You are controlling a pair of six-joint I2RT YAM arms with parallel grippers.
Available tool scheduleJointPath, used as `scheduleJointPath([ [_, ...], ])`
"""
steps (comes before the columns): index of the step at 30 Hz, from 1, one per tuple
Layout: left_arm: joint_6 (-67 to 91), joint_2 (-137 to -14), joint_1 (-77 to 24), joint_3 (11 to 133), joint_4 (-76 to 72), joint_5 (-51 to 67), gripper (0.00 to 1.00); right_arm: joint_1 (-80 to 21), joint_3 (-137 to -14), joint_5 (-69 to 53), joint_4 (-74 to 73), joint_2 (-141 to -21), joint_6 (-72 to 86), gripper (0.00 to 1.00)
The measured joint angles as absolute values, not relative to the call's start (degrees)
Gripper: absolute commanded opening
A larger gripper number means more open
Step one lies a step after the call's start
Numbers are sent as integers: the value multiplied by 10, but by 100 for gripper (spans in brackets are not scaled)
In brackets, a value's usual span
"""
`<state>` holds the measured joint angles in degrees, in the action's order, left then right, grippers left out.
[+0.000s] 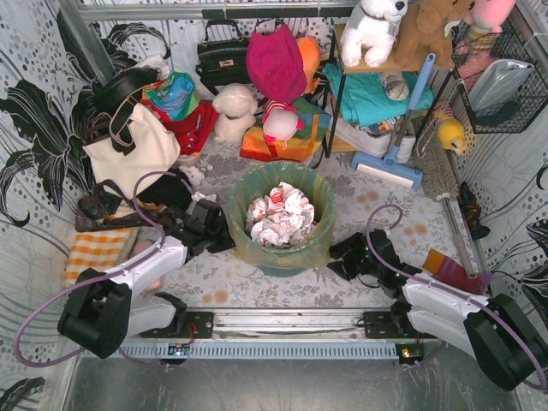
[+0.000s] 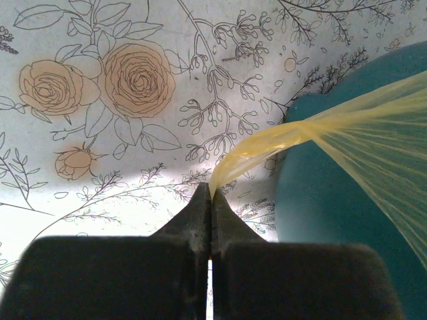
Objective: Tie the trash bag
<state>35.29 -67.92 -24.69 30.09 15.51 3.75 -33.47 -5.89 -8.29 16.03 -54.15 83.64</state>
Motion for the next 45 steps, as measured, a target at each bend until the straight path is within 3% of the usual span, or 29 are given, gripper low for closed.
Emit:
scheduleJointPath([
  [12,353,-683,-247,303,159,39,0,-335,-26,-105,377,-691,974,40],
  [22,353,-685,-247,312,163,38,0,-335,-9,-112,582,-805,1031,1],
  [27,353,-685,-247,312,164,37,0,-335,-8,-114,589,-803,1044,0],
  [32,354,-682,-247,313,177,22,0,-335,-5,-104,493,-700,1029,0],
  [40,364,-669,-247,320,215,-17,0,-333,-82,10,54,-409,879,0],
  [45,375,-651,-247,320,225,-33,0,-331,-140,51,-108,-398,789,0],
])
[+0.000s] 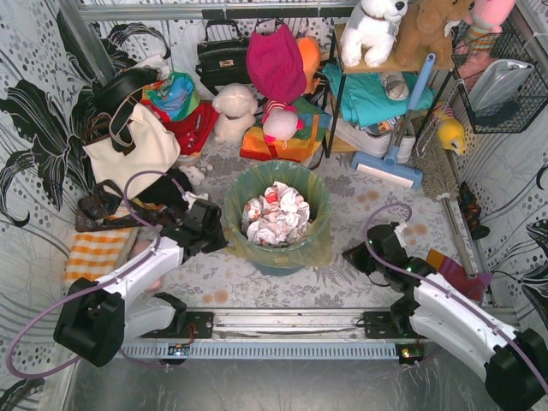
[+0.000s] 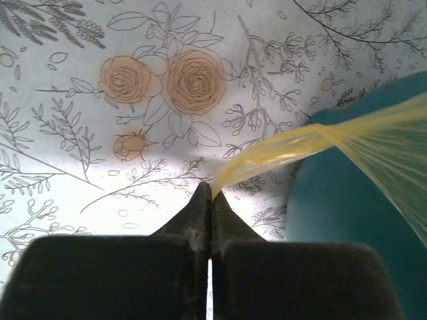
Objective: Tie the trash bag
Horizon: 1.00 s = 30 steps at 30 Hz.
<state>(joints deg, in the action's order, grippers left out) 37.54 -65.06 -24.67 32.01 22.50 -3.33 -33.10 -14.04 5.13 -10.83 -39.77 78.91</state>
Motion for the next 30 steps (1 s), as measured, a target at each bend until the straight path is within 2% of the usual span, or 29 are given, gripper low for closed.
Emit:
scheduleJointPath([
  [4,381,-646,-247,320,239,-45,0,-331,-191,76,-193,-469,713,0],
  [8,388,-643,-247,320,247,-49,0,-331,-237,82,-229,-528,640,29],
  [10,391,-638,-247,320,251,-49,0,-331,-248,76,-227,-537,607,39],
  [12,394,-633,-247,320,252,-49,0,-331,-252,58,-212,-538,581,45],
  [18,399,-638,-247,314,240,-34,0,-331,-257,-18,-142,-583,560,52],
  [26,400,-691,-247,300,199,22,0,-331,-254,-84,-36,-636,609,57],
  [30,398,-708,-247,298,188,37,0,-330,-248,-99,10,-663,628,52],
])
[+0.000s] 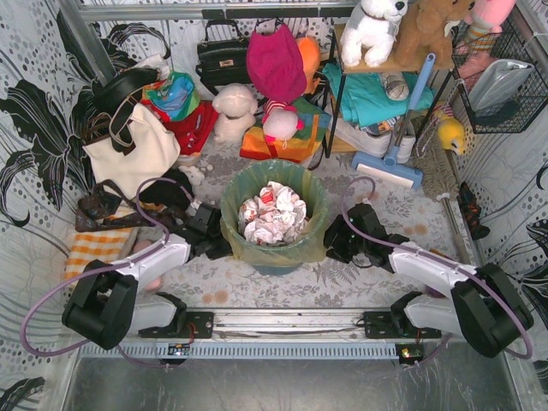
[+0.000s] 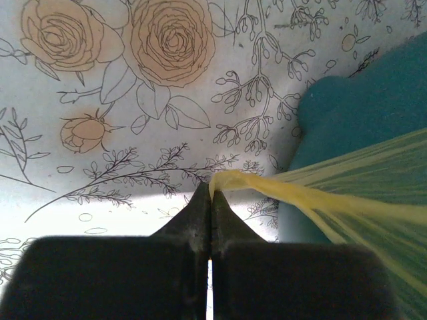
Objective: Tie the trash bag
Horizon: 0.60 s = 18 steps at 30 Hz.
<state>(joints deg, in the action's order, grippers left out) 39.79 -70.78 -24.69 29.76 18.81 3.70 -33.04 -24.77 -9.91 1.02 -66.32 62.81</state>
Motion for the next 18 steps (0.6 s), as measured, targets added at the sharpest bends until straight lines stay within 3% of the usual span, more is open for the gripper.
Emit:
scheduleJointPath([
  [7,398,-713,-247,294,180,46,0,-330,-228,-121,73,-730,657,35],
  [16,398,-713,-247,291,175,47,0,-330,-218,-119,91,-741,669,2],
  [18,398,-710,-247,290,175,45,0,-330,-218,-111,83,-735,667,0],
])
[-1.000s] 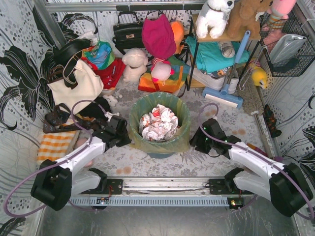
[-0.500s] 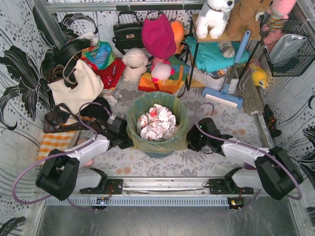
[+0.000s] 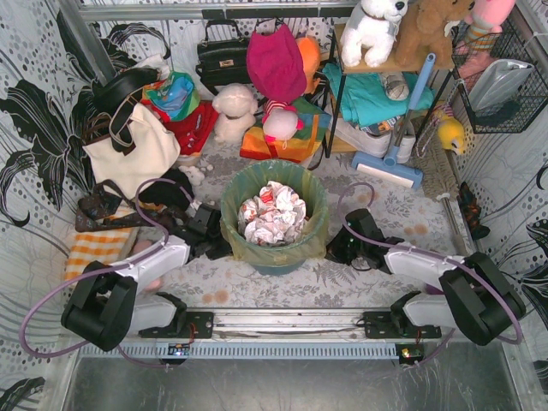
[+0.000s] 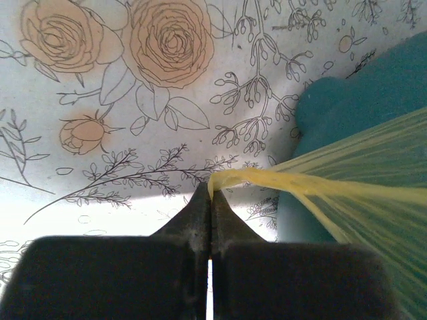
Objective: Tie the trash bag
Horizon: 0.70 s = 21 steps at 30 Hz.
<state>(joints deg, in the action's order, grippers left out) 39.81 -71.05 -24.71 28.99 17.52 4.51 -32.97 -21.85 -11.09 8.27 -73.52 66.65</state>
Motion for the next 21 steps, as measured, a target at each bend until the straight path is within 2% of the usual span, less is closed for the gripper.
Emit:
scheduleJointPath([
  [11,454,-614,-247,281,221,-56,0,-328,-289,1,-119,-630,583,0],
  [21,480,-607,-249,281,234,-79,0,-328,-346,69,-239,-639,517,0],
])
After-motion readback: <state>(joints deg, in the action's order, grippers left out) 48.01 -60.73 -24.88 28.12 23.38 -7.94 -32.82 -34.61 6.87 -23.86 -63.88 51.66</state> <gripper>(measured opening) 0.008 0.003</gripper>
